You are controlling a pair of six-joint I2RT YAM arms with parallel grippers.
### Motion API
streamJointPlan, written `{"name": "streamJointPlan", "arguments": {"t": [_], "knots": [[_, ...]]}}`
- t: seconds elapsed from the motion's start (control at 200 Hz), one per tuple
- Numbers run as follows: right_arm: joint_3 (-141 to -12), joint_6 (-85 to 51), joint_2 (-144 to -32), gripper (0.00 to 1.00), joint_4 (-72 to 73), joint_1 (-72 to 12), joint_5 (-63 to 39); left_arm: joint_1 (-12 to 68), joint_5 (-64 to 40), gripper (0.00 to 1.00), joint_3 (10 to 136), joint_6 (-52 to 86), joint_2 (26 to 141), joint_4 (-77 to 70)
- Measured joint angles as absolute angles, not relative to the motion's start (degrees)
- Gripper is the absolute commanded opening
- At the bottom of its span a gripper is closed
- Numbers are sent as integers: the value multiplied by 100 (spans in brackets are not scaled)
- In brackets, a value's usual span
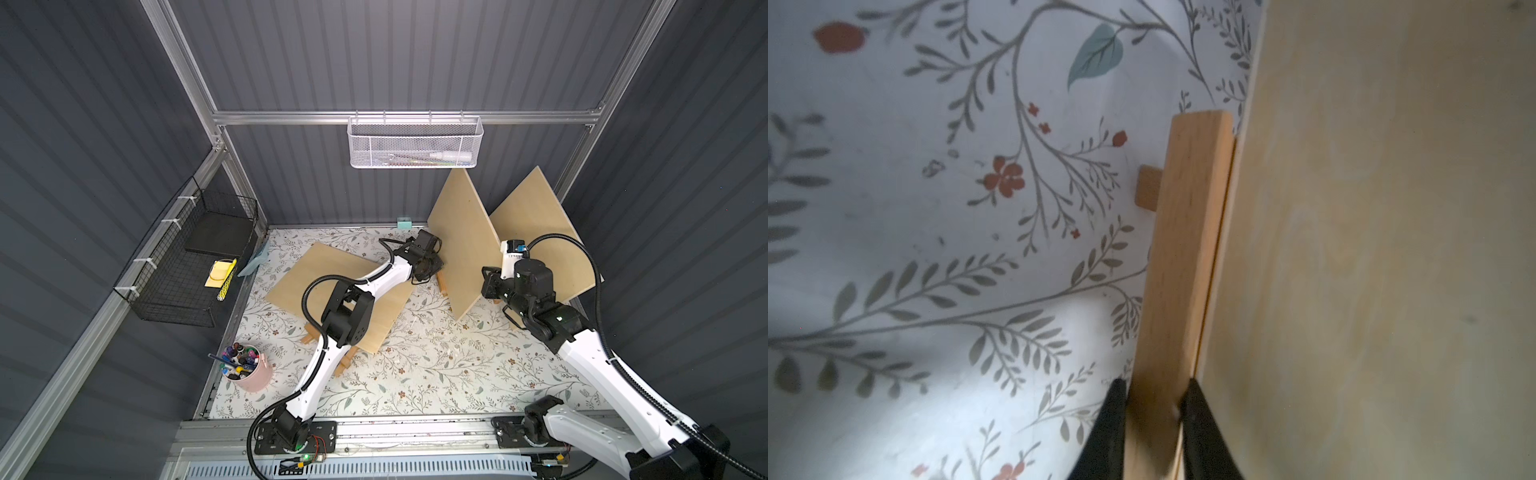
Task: Assemble the easel
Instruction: Move the easel to the center of the board.
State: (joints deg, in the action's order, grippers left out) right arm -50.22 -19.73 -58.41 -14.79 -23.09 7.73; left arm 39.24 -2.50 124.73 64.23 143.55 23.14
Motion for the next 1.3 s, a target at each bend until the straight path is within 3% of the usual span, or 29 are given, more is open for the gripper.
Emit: {"name": "streamJointPlan", "arguments": {"t": [0.265, 0.325, 0.41, 0.53, 0.65, 0.78, 0.955, 1.076, 1.301], "knots": [[-5113, -1975, -6034, 0, -1400, -2292, 773, 3920, -104, 0, 12484, 6429, 14390, 2189], [-5164, -1940, -6147, 0, -1323, -2272, 729, 3907, -12, 21, 12438, 6429, 14387, 2082], [-5229, -1916, -6309, 0, -1232, -2209, 624, 3883, 128, 40, 12359, 6517, 14372, 1957], [-5288, -1914, -6473, 1, -1111, -2075, 440, 3793, 235, 57, 12287, 6676, 14372, 1925], [-5295, -1955, -6549, 4, -1037, -1946, 274, 3765, 296, 64, 12202, 6751, 14346, 1911], [-5367, -1949, -6641, 16, -1048, -1898, 163, 3765, 360, 65, 11896, 6779, 14164, 1787], [-5511, -1907, -6764, 36, -1684, -1811, 158, 3765, 480, 79, 11745, 6711, 13843, 1940], [-5546, -1841, -6796, 49, -1977, -1820, 126, 3750, 567, 81, 11745, 6611, 13531, 2025], [-5712, -1745, -6810, 66, -2322, -1815, 167, 3739, 768, 88, 11625, 6386, 12908, 2051]]}}
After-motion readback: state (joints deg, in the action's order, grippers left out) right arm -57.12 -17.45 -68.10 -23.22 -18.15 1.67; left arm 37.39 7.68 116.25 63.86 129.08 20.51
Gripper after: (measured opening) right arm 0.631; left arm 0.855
